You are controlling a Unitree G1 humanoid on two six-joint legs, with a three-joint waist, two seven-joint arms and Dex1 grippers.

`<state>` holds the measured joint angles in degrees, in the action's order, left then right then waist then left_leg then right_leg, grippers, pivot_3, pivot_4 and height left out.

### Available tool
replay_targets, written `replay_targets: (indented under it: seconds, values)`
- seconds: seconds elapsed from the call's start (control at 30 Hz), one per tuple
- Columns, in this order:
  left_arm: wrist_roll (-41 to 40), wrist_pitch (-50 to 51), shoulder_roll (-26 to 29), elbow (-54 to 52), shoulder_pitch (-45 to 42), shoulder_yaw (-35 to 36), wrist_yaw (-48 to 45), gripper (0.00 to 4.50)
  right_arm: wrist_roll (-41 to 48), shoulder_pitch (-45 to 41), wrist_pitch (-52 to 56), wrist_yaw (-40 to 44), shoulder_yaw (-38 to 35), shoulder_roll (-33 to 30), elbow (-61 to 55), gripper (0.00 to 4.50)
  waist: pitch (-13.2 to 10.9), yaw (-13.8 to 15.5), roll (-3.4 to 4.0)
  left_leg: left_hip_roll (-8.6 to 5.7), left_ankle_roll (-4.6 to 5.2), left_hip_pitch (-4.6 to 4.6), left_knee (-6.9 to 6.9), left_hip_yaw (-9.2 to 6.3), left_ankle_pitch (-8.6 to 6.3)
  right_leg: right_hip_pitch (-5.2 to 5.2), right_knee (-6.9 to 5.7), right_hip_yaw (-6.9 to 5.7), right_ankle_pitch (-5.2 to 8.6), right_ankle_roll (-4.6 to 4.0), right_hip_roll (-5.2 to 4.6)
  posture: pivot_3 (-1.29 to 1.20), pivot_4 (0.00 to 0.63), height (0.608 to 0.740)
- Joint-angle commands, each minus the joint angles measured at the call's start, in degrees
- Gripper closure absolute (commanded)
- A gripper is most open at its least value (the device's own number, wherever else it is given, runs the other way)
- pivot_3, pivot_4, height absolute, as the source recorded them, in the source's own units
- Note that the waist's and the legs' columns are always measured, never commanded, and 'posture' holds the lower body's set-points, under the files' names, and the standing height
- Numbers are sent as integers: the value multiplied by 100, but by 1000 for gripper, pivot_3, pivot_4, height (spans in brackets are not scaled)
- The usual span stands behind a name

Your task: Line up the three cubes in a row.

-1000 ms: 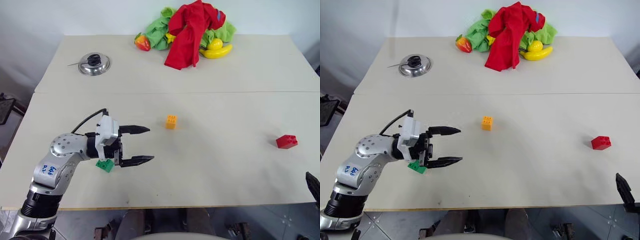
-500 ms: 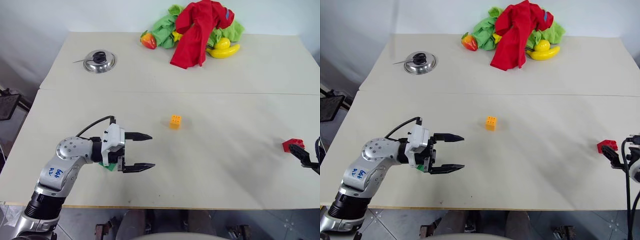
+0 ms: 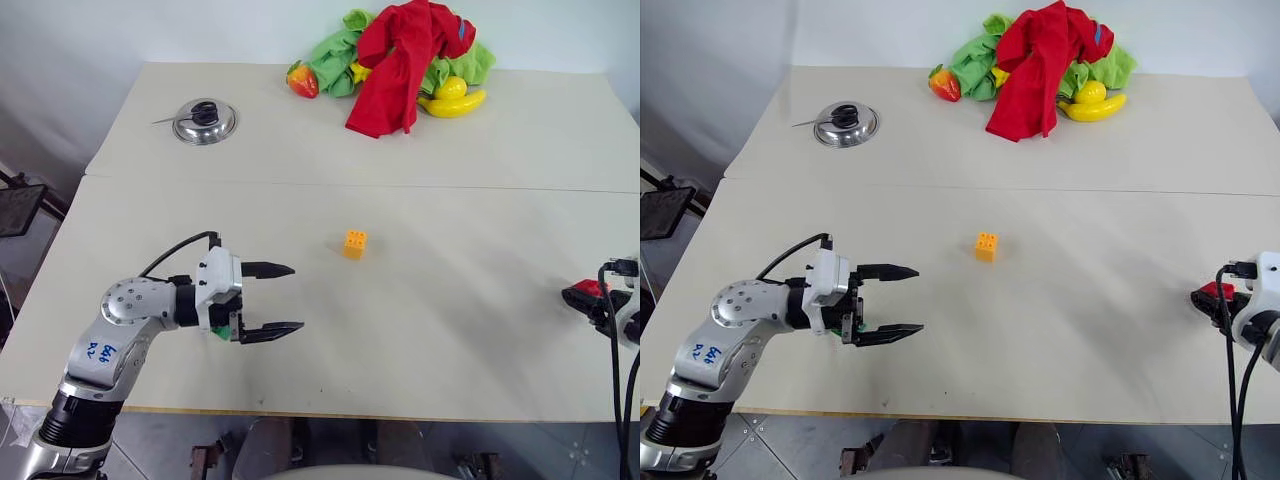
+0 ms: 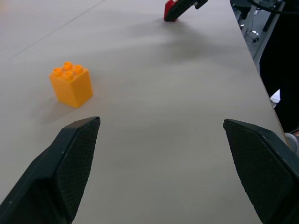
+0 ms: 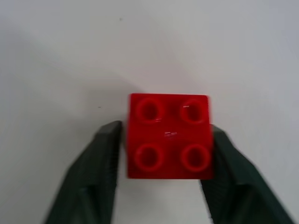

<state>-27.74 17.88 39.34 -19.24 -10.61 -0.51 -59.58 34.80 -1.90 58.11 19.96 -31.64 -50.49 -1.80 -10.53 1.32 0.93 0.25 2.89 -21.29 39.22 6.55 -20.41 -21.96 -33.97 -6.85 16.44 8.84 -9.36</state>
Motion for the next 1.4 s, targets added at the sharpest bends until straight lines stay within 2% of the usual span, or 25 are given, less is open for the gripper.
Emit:
replay_targets:
  seconds: [0.03, 0.17, 0.3, 0.37, 0.5, 0.63, 0.87, 1.03, 1.17, 1.3, 1.4]
  values:
    - [-1, -88, 84, -160, 40, 143, 4, 0, 148, -32, -62, 971, 198, -551, -360, 2991, 0, -5, 1, -1, 0, 0, 0, 0, 0, 0, 1, 1, 0, 1, 0, 0, 150, 740]
    - [-6, -124, 84, -100, 52, 204, -9, 0, -478, 236, -2486, 3611, 1203, -1334, -541, 2991, -1, -14, 1, 4, 0, 2, 0, 2, 0, 2, 8, 0, -1, 1, 7, 0, 150, 740]
    - [-146, -108, -16, 95, 9, 301, -14, 0, -1089, -585, -4505, 5420, 2267, -1429, 408, 2991, -8, -79, -14, -4, -2, 11, 0, 4, -1, 12, 13, 0, -3, 6, 13, 0, 150, 740]
    - [-170, -131, -50, 190, 21, 341, -48, 0, -1512, -1261, -5180, 6012, 2914, -1255, 1051, 2991, -9, -143, -15, 4, -2, 12, 3, 4, 0, 14, 13, 2, -4, 9, 11, 0, 150, 740]
    - [-152, -238, -34, 335, 143, 460, -152, 0, -2097, -2329, -6205, 6739, 3714, -740, 2164, 2991, -12, -162, -20, 14, -2, 9, 10, -3, 0, 18, 16, -9, -4, 9, 12, 0, 150, 740]
    - [-182, -432, 36, 333, 355, 648, -311, 0, -2370, -2803, -6886, 7087, 3997, -414, 2885, 2991, -13, -154, -19, 17, -3, 5, 11, -8, 0, 17, 15, -15, -3, 7, 12, 0, 150, 740]
    - [-169, -400, 61, 359, 457, 854, -257, 0, -2439, -3057, -7288, 7240, 4171, -244, 3475, 2991, -14, -164, -19, 21, -4, 1, 51, -39, -1, 45, 7, -42, -3, 6, 7, 0, 150, 740]
    - [-203, -424, 30, 441, 467, 984, -229, 0, -2174, -3189, -7424, 7240, 3943, -212, 3510, 1376, -16, -163, -15, 28, -7, 0, 71, -40, -3, 46, -9, -41, -3, 5, 7, 0, 150, 740]
    - [-373, -348, 43, 516, 564, 1362, -119, 0, -1564, -3048, -7256, 7254, 3495, -353, 3035, 48, -18, -165, -11, 28, -8, -1, 71, -42, -3, 45, -10, -41, -3, 5, 6, 0, 150, 740]
    - [-410, -481, 79, 773, 853, 1987, 3, 0, -635, -2715, -6649, 7254, 2857, -407, 2281, 48, -19, -159, -10, 31, -11, -3, 70, -48, -5, 45, -8, -49, -1, 2, 6, 0, 150, 740]
    - [-536, -696, 12, 1206, 1206, 2725, 58, 0, -12, -2284, -6398, 7085, 2393, -201, 1583, 48, -19, -156, -10, 33, -13, -4, 70, -51, -6, 45, -8, -54, 0, 0, 5, 0, 150, 740]
